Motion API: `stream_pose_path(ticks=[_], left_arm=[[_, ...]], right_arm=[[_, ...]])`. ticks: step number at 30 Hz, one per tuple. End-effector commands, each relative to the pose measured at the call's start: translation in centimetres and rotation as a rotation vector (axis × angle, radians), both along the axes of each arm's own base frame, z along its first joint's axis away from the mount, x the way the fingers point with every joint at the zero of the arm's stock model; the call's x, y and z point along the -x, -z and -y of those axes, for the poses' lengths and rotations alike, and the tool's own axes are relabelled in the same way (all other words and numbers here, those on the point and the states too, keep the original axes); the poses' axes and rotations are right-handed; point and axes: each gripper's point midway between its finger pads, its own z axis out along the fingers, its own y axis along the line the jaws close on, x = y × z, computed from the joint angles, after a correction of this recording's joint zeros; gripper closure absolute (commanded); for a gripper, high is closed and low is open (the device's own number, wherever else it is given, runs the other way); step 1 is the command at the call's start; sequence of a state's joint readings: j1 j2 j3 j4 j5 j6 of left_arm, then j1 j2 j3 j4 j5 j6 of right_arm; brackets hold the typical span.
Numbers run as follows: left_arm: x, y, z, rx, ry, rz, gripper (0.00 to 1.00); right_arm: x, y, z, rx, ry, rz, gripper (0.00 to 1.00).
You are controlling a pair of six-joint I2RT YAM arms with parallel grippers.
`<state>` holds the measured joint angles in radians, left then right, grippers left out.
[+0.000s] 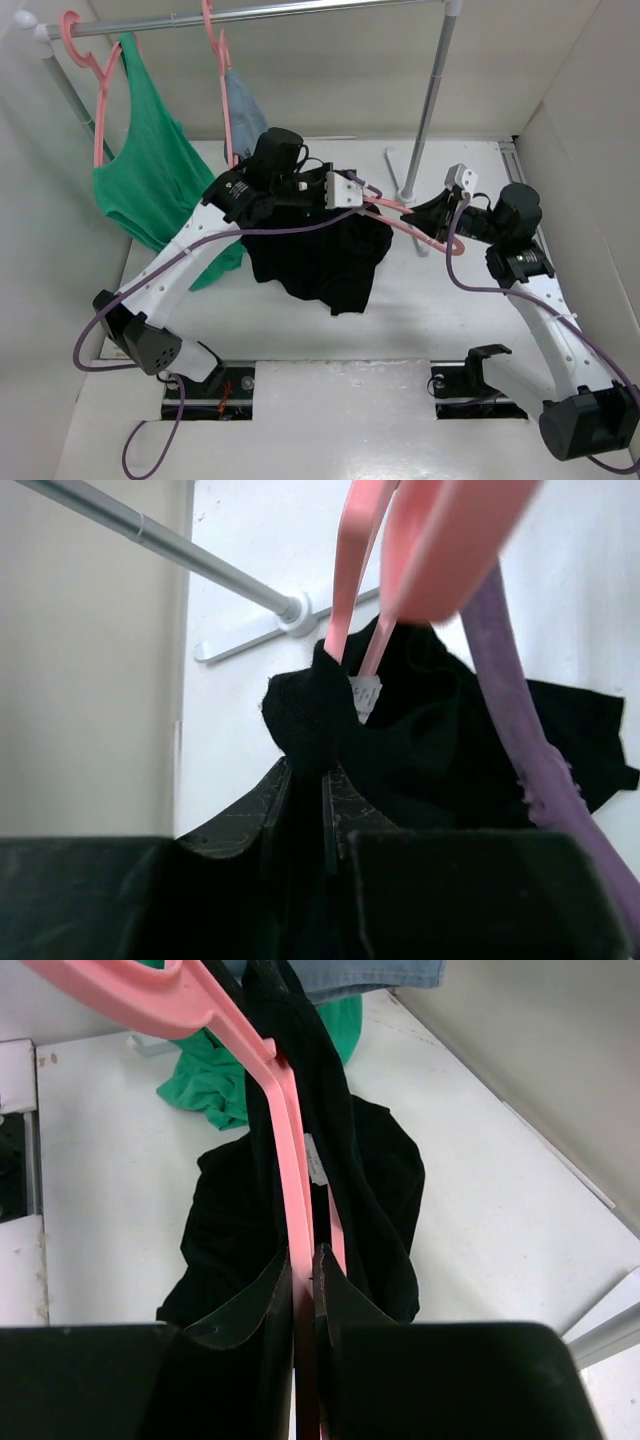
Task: Place the t-shirt on the hanger
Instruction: Place tshirt on hanger
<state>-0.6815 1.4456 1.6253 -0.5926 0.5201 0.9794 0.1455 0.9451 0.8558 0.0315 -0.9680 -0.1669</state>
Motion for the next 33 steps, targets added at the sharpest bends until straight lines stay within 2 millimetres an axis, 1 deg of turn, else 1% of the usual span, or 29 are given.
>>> stream_pose_path(ticks=[1, 2, 3, 4, 5, 6, 7, 8, 9, 10, 11, 13, 15, 16, 17, 18, 19, 20, 21, 22, 23, 24, 25, 26, 27, 29, 31, 32, 33], left_arm=[[0.6, -1.0, -1.1, 0.087, -0.02, -0.092, 1.0], [0.8, -0.6, -1.0, 0.084, -0.012, -0.105, 1.0], [0.7, -0.7, -1.2, 0.094, -0.012, -0.099, 1.0], [1.0, -0.2, -1.5, 0.087, -0.013, -0.109, 1.0], [1.0, 0.3, -1.5, 0.074, -0.005, -0.102, 1.0], [0.9, 0.7, -1.6, 0.058, 0.011, -0.08, 0.9], [0.8, 0.8, -1.7, 0.053, 0.002, -0.076, 0.77], [0.8, 1.3, -1.7, 0.04, 0.009, -0.072, 0.66], [0.6, 1.3, -1.8, 0.032, 0.006, -0.058, 0.58], [0.1, 2.3, -1.9, 0.008, -0.009, -0.078, 0.55], [-0.2, 2.4, -1.9, -0.007, -0.013, -0.07, 0.49], [-1.3, 3.1, -2.1, -0.036, -0.051, -0.067, 0.46], [-2.5, 3.7, -1.7, -0.056, -0.071, -0.071, 0.46], [-2.6, 4.0, -1.6, -0.063, -0.071, -0.081, 0.49], [-3.0, 4.3, -1.4, -0.069, -0.071, -0.089, 0.55], [-3.1, 3.5, -1.3, -0.056, -0.071, -0.072, 0.65], [-3.3, 3.8, -1.2, -0.065, -0.071, -0.084, 0.92], [-3.2, 3.4, -1.0, -0.054, -0.061, -0.081, 1.0], [-3.0, 2.9, -0.8, -0.036, -0.057, -0.088, 1.0], [-3.1, 2.8, -1.0, -0.031, -0.058, -0.091, 1.0], [-2.7, 2.5, -0.8, -0.019, -0.048, -0.108, 1.0], [-2.5, 2.2, -0.9, -0.008, -0.057, -0.117, 1.0], [-2.4, 1.8, -0.7, 0.007, -0.054, -0.126, 1.0], [-2.3, 1.8, -0.7, 0.012, -0.062, -0.14, 1.0], [-2.3, 1.0, -0.8, 0.053, -0.086, -0.158, 1.0], [-2.4, 0.6, -1.1, 0.088, -0.114, -0.19, 1.0], [-2.2, 0.4, -0.9, 0.128, -0.149, -0.24, 1.0], [-2.5, 0.9, -1.2, 0.137, -0.175, -0.267, 1.0], [-2.5, 0.6, -1.1, 0.154, -0.186, -0.28, 1.0]], right_arm=[[-0.9, -6.0, 0.4, -0.046, 0.04, 0.194, 1.0], [-0.9, -6.0, 0.4, -0.042, 0.041, 0.202, 1.0], [-0.8, -6.1, 0.2, -0.04, 0.022, 0.202, 1.0], [-1.1, -5.8, 0.2, -0.039, 0.022, 0.191, 1.0], [-0.9, -6.3, 0.0, -0.035, 0.007, 0.21, 1.0], [-0.6, -6.7, -0.1, -0.036, -0.008, 0.221, 1.0], [-0.6, -6.7, -0.1, -0.036, -0.008, 0.221, 1.0], [-0.4, -7.1, -0.1, -0.037, -0.017, 0.23, 1.0], [-0.4, -7.1, -0.1, -0.037, -0.017, 0.23, 1.0], [-0.3, -7.4, -0.1, -0.038, -0.017, 0.239, 1.0], [-0.3, -7.4, -0.1, -0.038, -0.017, 0.239, 1.0], [-0.1, -7.9, -0.2, -0.038, -0.027, 0.25, 1.0], [0.0, -7.8, -0.3, -0.038, -0.036, 0.25, 1.0], [0.0, -7.7, -0.3, -0.037, -0.036, 0.239, 1.0], [0.0, -7.7, -0.3, -0.036, -0.036, 0.239, 1.0], [0.0, -7.7, -0.3, -0.036, -0.036, 0.239, 1.0], [0.0, -7.7, -0.3, -0.036, -0.036, 0.239, 1.0], [-0.1, -7.5, -0.2, -0.036, -0.025, 0.229, 1.0], [-0.2, -7.5, -0.2, -0.032, -0.025, 0.237, 1.0], [-0.4, -7.4, 0.0, -0.032, -0.01, 0.228, 1.0], [-0.6, -7.4, 0.0, -0.032, 0.001, 0.228, 1.0], [-1.2, -7.5, 0.4, -0.035, 0.042, 0.227, 1.0], [-1.9, -6.8, 0.7, -0.03, 0.073, 0.19, 1.0], [-2.2, -7.1, 1.0, -0.031, 0.104, 0.19, 1.0], [-3.4, -6.7, 1.6, -0.029, 0.165, 0.169, 1.0], [-4.0, -7.1, 1.9, -0.028, 0.202, 0.163, 0.98], [-4.8, -7.2, 2.4, -0.029, 0.245, 0.161, 0.63], [-5.1, -7.8, 2.6, -0.029, 0.264, 0.16, 0.43], [-5.3, -8.1, 2.9, -0.03, 0.284, 0.162, 0.28]])
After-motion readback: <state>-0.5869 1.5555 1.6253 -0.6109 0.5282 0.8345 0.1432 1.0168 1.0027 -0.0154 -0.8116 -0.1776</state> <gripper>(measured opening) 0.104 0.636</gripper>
